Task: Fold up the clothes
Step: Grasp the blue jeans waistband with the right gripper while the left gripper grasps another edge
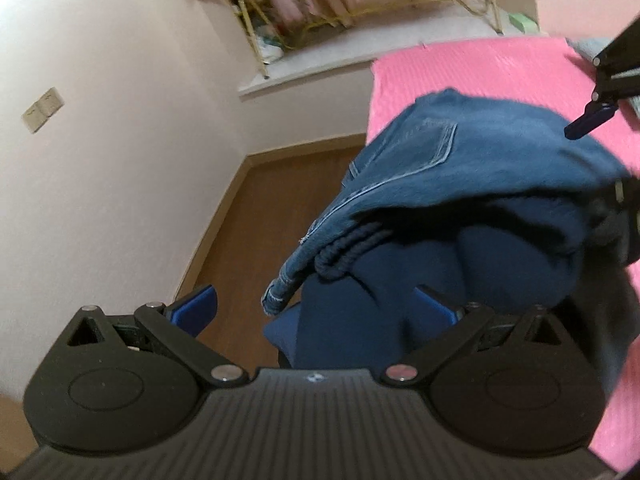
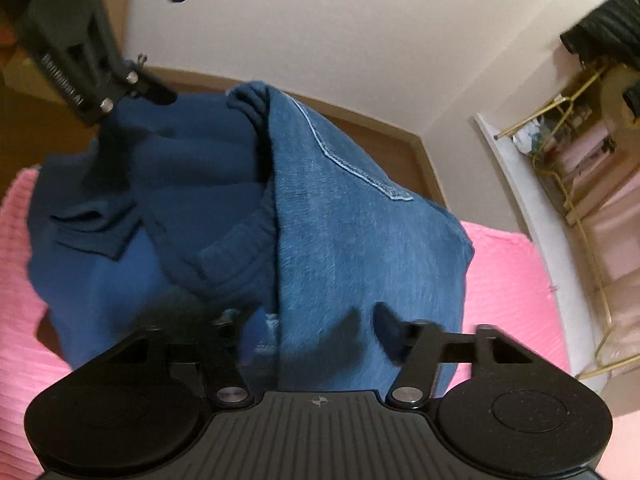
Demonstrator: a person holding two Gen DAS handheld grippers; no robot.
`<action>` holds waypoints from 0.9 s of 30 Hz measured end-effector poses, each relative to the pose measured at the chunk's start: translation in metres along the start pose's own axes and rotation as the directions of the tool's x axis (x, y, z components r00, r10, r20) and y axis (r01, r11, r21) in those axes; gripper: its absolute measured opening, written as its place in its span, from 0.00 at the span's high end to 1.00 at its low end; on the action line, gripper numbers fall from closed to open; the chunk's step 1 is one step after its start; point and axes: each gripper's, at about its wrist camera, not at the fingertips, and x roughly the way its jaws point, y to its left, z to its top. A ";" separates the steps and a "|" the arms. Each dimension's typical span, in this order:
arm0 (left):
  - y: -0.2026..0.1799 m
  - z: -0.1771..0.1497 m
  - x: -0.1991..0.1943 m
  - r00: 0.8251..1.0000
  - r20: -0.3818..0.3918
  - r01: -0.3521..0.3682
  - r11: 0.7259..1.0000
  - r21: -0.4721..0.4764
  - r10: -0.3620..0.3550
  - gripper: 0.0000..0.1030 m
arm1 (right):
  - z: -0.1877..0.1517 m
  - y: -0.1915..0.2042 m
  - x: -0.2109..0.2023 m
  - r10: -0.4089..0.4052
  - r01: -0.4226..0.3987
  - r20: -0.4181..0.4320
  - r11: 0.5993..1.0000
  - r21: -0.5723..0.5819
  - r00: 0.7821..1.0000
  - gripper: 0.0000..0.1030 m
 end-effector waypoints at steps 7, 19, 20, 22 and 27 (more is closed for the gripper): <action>0.025 0.006 0.031 0.999 0.020 0.022 0.982 0.190 -0.026 0.01 | -0.008 -0.027 0.008 0.053 -0.055 0.023 0.993 0.103 0.998 0.94; 0.030 -0.014 0.108 0.997 0.014 0.055 0.858 0.511 -0.072 0.22 | -0.011 -0.071 0.010 -0.037 0.012 0.108 0.975 0.224 0.993 0.98; 0.031 -0.015 0.114 0.996 0.014 0.064 0.849 0.524 -0.084 0.33 | -0.009 -0.071 0.014 -0.039 0.015 0.103 0.975 0.222 0.994 0.98; 0.033 -0.018 0.123 0.994 0.006 0.088 0.832 0.548 -0.109 0.50 | -0.006 -0.072 0.022 -0.042 0.021 0.094 0.976 0.217 0.995 0.98; 0.037 -0.019 0.118 0.992 0.009 0.094 0.793 0.602 -0.124 0.89 | 0.000 -0.066 0.018 -0.038 0.014 0.091 0.969 0.247 0.995 0.98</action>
